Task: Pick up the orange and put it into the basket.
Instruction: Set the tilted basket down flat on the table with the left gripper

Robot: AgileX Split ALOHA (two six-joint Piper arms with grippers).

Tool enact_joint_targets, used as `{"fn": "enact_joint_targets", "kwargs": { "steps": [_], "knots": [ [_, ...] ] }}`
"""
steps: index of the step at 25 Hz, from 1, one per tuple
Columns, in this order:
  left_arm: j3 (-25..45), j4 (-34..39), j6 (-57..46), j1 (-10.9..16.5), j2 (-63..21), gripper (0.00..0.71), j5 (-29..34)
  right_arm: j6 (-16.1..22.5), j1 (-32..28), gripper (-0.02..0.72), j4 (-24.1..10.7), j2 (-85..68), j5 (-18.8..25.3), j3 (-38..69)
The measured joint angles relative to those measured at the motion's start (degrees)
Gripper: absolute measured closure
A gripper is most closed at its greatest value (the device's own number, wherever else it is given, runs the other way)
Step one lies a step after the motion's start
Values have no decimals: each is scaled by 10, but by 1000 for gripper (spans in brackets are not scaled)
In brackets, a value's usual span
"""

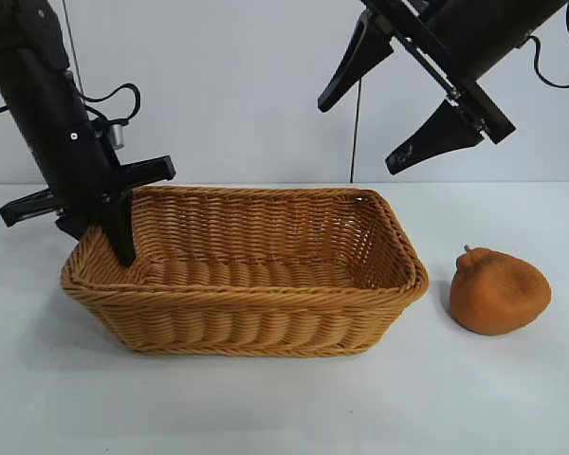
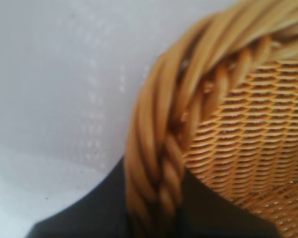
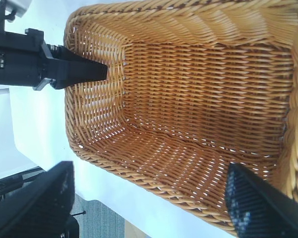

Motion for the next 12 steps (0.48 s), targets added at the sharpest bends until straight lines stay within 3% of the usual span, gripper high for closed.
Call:
{"fn": "enact_joint_targets", "kwargs": {
  "steps": [3,4,8,10,12],
  "knots": [
    [0,-3,0,0,0,581,0,0,0,135,0,0,0,0],
    [0,-4,0,0,0,536,0,0,0,135,0,0,0,0],
    [-1,-9,0,0,0,219,12,0,0,135,0,0,0,0],
    [-3,-9,0,0,-1,140,25,0,0,135,0,0,0,0],
    [-7,-4,0,0,-3,108,35,0,0,135,0,0,0,0]
  ]
}}
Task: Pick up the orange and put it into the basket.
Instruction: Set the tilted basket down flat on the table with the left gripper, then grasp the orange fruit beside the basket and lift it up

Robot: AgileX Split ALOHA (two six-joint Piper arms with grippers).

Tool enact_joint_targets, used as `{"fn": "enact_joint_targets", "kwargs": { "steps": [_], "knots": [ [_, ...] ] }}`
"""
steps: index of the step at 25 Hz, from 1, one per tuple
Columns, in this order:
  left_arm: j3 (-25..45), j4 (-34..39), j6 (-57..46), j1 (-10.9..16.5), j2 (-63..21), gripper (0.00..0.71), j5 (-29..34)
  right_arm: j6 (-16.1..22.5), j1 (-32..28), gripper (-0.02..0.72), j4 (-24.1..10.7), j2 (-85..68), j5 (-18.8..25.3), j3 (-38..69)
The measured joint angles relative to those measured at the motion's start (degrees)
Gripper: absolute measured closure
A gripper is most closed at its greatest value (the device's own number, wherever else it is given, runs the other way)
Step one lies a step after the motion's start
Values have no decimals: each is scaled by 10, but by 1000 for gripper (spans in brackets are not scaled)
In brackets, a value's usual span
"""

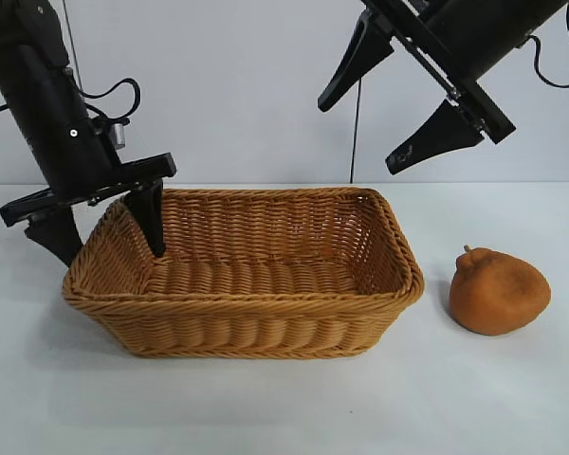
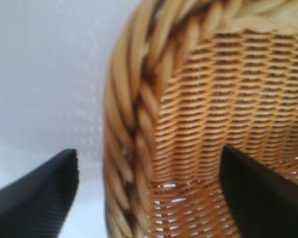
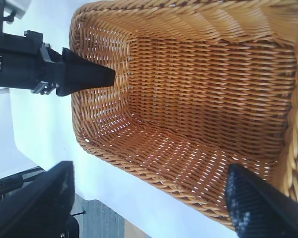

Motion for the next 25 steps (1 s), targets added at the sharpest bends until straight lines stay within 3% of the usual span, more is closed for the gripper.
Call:
{"fn": "enact_joint_targets", "kwargs": {
  "steps": [10,15,25],
  "knots": [
    [-94,111,1,1,-70,85,51,0,0,135,0,0,0,0],
    [-137,137,10,15,-74,86,55,0,0,135,0,0,0,0],
    [-139,196,16,81,-104,86,56,0,0,135,0,0,0,0]
  ]
}}
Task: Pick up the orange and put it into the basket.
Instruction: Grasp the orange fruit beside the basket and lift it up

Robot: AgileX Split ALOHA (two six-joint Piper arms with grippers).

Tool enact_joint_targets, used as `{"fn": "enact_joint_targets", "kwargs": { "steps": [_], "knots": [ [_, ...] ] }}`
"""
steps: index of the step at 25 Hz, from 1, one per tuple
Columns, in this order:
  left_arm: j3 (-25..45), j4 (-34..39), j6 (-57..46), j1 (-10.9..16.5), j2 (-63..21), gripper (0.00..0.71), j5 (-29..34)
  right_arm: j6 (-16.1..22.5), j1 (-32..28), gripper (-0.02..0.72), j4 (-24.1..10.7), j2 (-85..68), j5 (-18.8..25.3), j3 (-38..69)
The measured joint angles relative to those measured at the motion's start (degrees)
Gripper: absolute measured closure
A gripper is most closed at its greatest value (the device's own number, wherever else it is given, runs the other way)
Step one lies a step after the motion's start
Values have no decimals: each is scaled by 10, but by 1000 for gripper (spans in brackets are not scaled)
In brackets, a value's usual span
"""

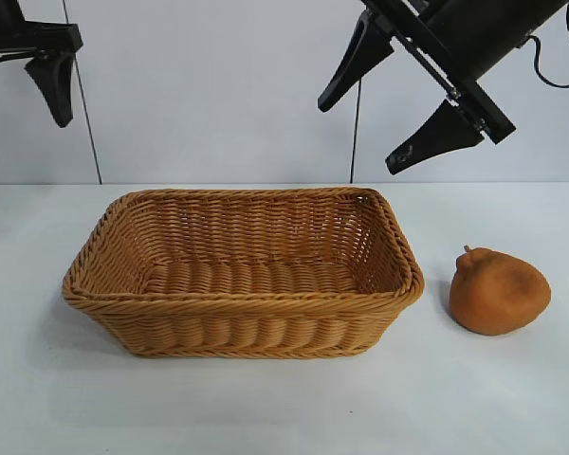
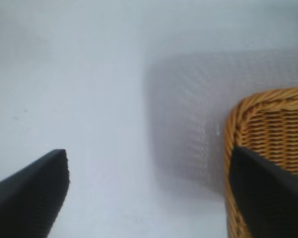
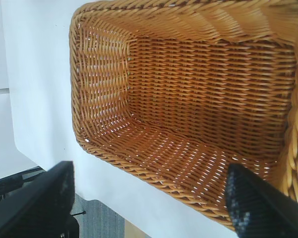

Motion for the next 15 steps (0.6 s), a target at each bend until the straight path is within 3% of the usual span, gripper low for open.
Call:
{"fn": "enact_joint_targets", "kwargs": {
  "steps": [5,15],
  "knots": [
    [52,11,5,26,-51,86,1,0,0,135,0,0,-4,0],
    [254,17,27,26,-274,86,0,0,0,135,0,0,-4,0]
  ]
}}
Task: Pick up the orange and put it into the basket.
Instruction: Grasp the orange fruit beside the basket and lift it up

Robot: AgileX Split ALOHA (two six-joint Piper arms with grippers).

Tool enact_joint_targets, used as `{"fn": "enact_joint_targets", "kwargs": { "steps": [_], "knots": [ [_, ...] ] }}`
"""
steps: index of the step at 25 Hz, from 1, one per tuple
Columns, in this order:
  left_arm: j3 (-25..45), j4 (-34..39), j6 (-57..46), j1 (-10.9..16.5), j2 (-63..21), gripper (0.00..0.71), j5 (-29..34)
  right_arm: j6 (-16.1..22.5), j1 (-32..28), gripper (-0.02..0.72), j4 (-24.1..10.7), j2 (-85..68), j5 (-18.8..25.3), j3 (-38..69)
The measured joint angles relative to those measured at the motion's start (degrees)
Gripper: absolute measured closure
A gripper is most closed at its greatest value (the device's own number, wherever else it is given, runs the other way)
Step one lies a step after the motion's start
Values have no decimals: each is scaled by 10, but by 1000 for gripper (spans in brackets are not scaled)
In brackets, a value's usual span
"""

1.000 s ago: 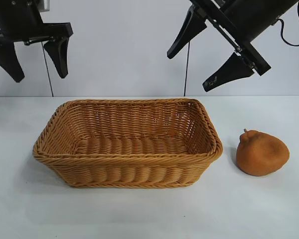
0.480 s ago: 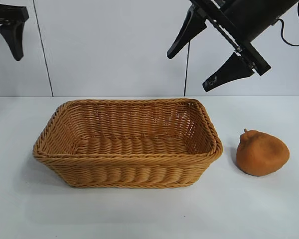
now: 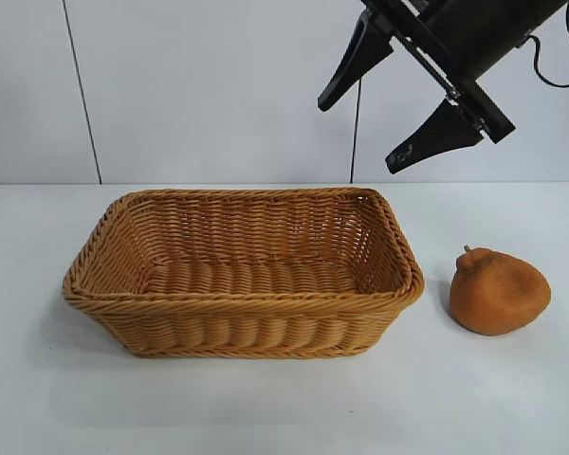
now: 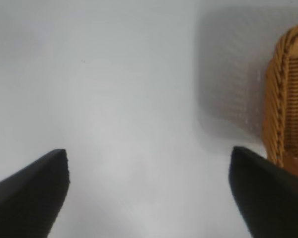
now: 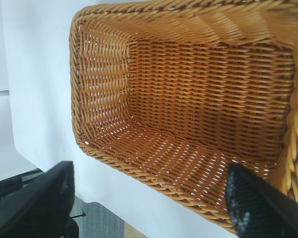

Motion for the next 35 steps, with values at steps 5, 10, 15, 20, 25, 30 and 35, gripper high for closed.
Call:
{"fn": "enact_joint_targets", "kwargs": {
  "steps": [5,10,15,20,25,30,35],
  "knots": [
    [145,12,0,0,-146,86,1,0,0,135,0,0,0,0],
    [281,19,0,0,-283,86,0,0,0,135,0,0,0,0],
    [420,14,-3,0,-403,86,-57,0,0,135,0,0,0,0],
    [522,0,-3,0,-515,86,-86,0,0,135,0,0,0,0],
    [534,-6,-5,0,-607,88,-86,0,0,135,0,0,-1,0],
    [535,-7,-5,0,-681,91,-85,0,0,135,0,0,-4,0],
    [536,-7,-6,0,-766,91,-85,0,0,135,0,0,-4,0]
  ]
}}
